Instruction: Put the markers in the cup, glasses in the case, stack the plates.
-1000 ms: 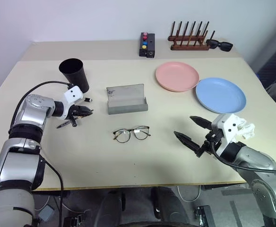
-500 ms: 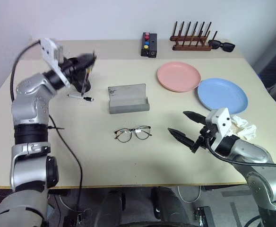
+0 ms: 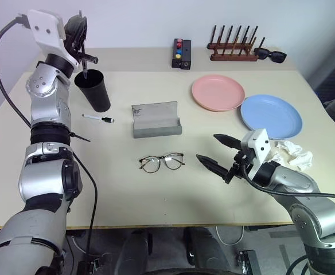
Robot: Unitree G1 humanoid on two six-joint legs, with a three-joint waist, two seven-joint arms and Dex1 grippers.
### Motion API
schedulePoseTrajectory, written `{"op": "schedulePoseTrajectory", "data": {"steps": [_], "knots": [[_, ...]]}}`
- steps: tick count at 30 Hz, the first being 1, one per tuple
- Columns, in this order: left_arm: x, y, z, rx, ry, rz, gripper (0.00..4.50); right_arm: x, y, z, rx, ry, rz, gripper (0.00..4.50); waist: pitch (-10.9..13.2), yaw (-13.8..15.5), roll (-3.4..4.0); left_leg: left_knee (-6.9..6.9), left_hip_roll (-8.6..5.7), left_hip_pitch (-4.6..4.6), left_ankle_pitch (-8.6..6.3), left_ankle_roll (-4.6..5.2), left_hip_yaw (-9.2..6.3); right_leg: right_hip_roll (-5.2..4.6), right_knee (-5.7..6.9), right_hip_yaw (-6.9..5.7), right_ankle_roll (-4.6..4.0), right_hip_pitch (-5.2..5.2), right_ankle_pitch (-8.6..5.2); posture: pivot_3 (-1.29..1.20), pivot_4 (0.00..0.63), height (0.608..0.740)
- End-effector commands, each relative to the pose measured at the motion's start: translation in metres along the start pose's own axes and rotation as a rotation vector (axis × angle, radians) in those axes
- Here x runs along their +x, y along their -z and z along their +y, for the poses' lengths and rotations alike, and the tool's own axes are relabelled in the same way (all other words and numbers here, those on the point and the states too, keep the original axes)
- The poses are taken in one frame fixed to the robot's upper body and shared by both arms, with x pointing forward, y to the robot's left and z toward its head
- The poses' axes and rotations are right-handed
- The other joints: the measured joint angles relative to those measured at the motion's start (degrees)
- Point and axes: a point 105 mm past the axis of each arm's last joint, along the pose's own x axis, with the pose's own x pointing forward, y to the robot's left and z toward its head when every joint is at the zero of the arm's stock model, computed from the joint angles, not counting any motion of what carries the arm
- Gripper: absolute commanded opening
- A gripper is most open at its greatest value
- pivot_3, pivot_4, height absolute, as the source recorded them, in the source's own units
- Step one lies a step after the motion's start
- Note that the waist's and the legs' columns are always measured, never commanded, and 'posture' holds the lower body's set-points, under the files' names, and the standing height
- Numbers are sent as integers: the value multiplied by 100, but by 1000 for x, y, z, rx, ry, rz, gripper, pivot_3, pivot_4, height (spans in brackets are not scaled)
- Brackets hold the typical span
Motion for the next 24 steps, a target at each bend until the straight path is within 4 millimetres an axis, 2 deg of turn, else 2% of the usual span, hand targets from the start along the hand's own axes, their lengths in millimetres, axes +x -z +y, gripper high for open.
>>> {"op": "schedulePoseTrajectory", "data": {"steps": [1, 9, 24], "knots": [[6, -20, 12, 41, -57, -64, 14, 1, -11, 8, -27, -15, -44, 4500, 2, -2, -3, 0, 0, -1, 0, 0, 0, 0, 1, 0, 0, -1, 0, 0, 150, 735], [8, -11, 6, -1, -58, -67, 14, 2, -10, 10, -21, -19, -44, 4500, 3, 2, -5, 0, -3, 0, 0, 0, -3, 0, 2, -1, 0, 0, 0, 0, 150, 735], [6, -2, 2, 33, -61, -50, 14, 3, -11, 12, -17, -22, -49, 4500, 3, -2, -5, 0, -4, 1, 0, 0, -3, 0, 6, -1, 1, 0, 0, 0, 150, 735]]}}
